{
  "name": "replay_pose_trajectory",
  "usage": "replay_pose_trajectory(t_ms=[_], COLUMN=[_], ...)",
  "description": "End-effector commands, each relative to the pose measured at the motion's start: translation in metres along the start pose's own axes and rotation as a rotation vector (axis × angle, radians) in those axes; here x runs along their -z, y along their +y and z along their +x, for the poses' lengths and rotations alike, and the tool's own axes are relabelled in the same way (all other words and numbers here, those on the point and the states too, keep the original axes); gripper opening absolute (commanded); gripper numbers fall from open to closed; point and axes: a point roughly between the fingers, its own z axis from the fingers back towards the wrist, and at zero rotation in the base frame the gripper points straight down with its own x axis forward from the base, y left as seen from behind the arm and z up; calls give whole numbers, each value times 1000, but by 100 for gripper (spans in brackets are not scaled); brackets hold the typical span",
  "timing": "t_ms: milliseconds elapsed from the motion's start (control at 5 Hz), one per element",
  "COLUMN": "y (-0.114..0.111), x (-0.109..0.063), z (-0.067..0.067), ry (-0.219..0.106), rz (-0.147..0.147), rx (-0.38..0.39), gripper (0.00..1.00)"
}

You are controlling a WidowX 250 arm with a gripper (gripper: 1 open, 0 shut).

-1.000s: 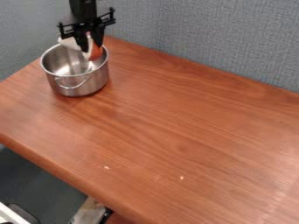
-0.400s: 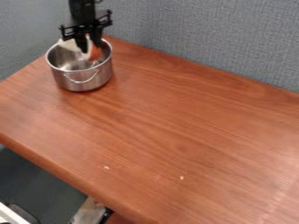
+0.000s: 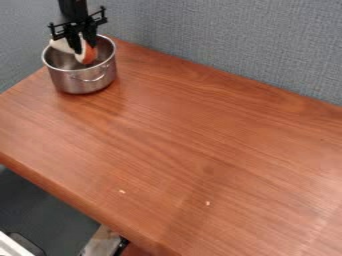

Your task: Put the mushroom in the metal pot

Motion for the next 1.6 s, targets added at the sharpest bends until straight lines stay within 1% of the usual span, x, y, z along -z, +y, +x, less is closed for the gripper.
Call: replay_pose_trajectory(t_ms=[0, 400, 800, 1000, 1400], y=[-6, -9, -8, -7, -19], x=[-26, -34, -4, 11, -6], z=[23, 36, 17, 10, -28], ry=[-30, -30, -94, -135, -167], rz=[-26, 11, 91, 130, 171], rx=[-78, -155, 10, 91, 204], gripper=[0, 0, 0, 0, 0])
